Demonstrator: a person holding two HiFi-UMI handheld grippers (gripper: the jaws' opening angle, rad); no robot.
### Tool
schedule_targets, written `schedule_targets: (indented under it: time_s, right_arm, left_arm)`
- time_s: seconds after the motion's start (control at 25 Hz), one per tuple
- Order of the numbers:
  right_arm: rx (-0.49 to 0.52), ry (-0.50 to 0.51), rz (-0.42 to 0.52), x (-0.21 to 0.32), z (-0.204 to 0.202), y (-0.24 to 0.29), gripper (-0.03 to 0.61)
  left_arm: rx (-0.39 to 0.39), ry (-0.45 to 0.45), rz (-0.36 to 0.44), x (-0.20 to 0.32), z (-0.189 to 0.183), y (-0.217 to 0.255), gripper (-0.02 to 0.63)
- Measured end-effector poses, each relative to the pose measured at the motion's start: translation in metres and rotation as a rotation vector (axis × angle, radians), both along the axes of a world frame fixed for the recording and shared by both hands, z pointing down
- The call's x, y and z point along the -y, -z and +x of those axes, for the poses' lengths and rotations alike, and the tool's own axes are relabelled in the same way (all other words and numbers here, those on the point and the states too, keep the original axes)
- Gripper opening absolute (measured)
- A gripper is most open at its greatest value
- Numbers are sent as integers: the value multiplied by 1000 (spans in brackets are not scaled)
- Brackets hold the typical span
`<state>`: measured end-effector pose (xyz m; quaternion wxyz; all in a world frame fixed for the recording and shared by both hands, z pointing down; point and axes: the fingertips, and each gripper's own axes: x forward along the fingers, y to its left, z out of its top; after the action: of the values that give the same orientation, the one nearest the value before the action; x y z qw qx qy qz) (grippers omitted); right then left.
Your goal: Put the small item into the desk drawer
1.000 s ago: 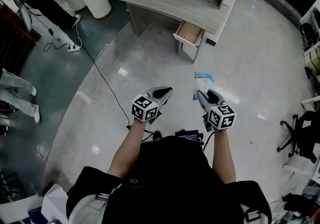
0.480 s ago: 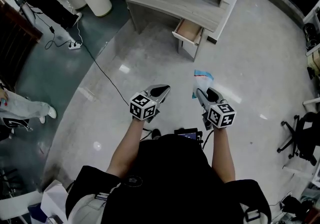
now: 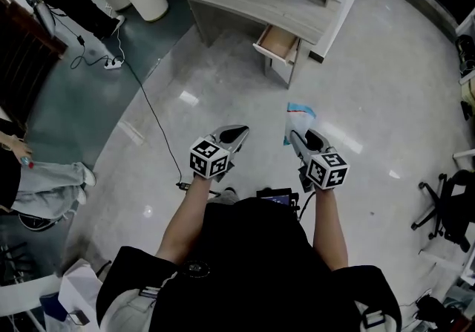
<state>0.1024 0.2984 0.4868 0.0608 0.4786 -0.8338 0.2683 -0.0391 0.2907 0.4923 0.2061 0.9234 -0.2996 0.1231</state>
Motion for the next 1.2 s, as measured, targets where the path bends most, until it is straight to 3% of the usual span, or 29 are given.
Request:
schedule_targets:
  time_s: [0.48,1.2]
  right_arm:
    - [15,-2,-8,2,7,-5,149]
    - [-33,-47,-28,58,10,-1,149]
  left_arm:
    - [2,20,-8,6,3,-4,2]
    - [-56,-39,-24,76,13,-8,2]
